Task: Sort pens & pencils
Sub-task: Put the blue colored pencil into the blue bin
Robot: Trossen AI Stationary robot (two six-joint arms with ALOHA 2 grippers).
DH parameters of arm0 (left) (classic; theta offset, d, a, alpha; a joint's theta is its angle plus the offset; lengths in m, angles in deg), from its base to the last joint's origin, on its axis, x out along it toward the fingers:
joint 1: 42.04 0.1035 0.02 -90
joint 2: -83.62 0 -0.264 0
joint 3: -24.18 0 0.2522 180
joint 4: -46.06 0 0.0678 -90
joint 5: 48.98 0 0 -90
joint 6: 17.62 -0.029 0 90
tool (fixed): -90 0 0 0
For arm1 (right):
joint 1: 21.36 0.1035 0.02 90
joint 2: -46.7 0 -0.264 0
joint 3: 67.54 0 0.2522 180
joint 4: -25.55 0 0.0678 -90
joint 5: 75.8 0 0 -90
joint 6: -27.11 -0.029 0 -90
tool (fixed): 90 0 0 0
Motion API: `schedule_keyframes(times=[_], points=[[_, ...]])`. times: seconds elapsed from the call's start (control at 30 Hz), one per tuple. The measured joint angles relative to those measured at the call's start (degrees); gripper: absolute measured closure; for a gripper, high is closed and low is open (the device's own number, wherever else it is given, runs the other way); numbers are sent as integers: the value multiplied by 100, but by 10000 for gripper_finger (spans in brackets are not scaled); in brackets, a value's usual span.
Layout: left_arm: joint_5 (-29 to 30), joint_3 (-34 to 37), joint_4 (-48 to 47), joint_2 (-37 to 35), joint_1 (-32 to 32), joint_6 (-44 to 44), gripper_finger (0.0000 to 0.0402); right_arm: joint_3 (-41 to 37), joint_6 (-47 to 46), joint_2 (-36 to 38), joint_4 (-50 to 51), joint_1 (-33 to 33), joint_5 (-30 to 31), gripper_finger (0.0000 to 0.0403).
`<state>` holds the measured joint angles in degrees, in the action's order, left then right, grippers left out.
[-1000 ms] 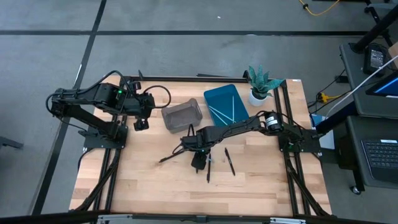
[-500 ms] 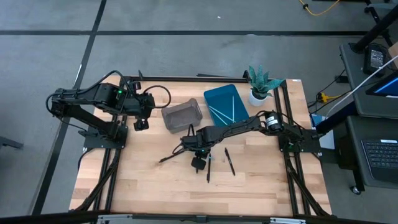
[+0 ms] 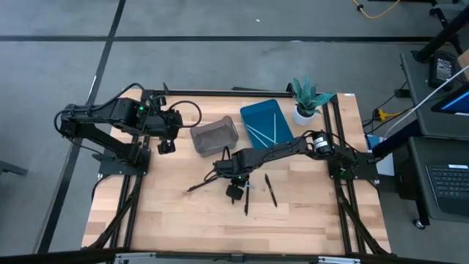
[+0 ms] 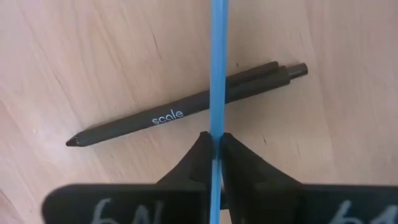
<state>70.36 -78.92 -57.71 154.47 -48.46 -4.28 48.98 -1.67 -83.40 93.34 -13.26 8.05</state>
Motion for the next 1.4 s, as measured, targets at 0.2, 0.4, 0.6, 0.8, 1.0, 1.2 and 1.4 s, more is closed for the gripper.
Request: schedule_keyframes(times=[0.2, 0.4, 0.6, 0.8, 1.0, 1.2, 1.4], points=[[0, 0, 0, 0, 1, -2, 312, 107, -57, 0, 240, -9, -102, 382], [0, 0, 0, 0, 0, 0, 312, 487, 50, 0, 622, -62, -98, 379], [0, 0, 0, 0, 2, 2, 312, 1109, 242, 0, 1370, -141, 246, 378], [0, 0, 0, 0, 2, 0, 312, 1842, 522, 0, 2603, -265, 1056, 375], [0, 0, 0, 0, 0, 2, 312, 2253, 552, 0, 3625, -541, 1778, 369], [-2, -1, 0, 0, 0, 7, 312, 2267, 499, 52, 3599, -910, 1945, 371], [-2, 0, 0, -2, 0, 4, 312, 2267, 106, 55, 3599, -1303, 2016, 366]])
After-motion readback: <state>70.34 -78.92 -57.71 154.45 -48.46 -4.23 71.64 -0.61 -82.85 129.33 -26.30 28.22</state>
